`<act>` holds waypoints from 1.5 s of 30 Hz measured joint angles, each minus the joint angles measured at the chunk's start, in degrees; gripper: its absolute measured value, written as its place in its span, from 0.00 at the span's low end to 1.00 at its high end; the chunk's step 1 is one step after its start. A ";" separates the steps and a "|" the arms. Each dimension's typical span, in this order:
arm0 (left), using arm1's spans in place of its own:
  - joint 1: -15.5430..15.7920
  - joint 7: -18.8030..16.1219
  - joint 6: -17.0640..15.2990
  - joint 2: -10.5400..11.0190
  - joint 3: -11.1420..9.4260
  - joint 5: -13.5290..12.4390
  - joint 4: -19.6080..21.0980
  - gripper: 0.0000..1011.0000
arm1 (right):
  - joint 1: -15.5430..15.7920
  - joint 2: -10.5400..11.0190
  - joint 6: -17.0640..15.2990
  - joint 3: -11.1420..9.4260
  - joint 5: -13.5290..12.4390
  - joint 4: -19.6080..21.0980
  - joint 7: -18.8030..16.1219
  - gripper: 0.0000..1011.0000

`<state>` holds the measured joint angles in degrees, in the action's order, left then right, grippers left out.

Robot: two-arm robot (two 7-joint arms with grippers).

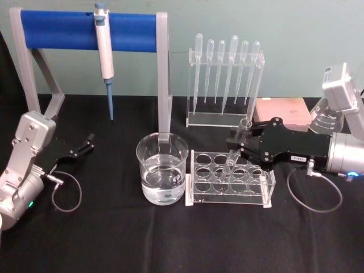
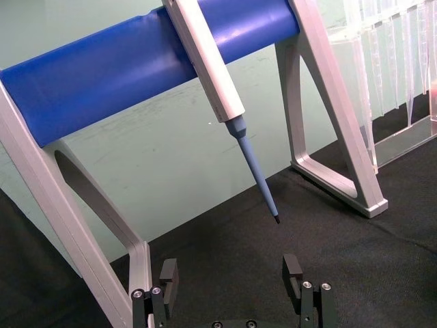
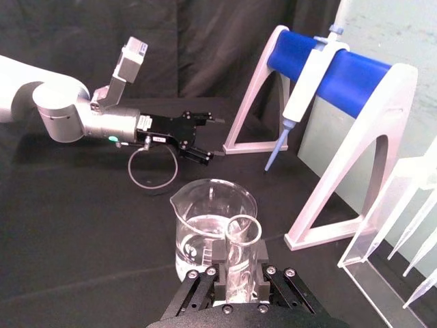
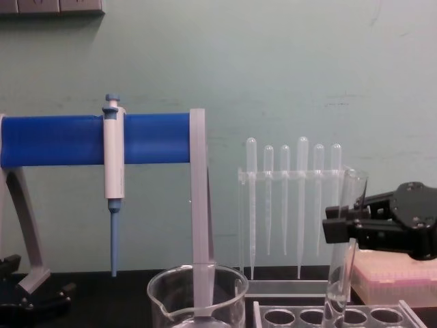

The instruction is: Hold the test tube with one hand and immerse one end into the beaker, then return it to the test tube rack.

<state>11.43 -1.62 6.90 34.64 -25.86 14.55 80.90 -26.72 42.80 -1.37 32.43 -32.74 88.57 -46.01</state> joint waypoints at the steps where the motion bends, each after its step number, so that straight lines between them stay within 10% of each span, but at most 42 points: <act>1: 0.00 0.00 0.00 0.00 0.00 0.00 0.00 0.99 | 0.02 -0.08 0.03 0.03 0.12 -0.12 0.01 0.22; 34: 0.00 0.00 0.00 0.00 0.00 0.00 0.00 0.99 | 0.52 -2.18 0.10 0.64 1.81 -2.61 0.39 0.23; 45: 0.00 0.00 0.00 0.00 0.00 0.00 0.00 0.99 | 0.51 -2.13 0.13 0.60 1.75 -2.54 0.39 0.57</act>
<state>11.43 -1.62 6.91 34.64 -25.86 14.55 80.90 -26.22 40.67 -1.24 33.03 -30.99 86.03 -45.62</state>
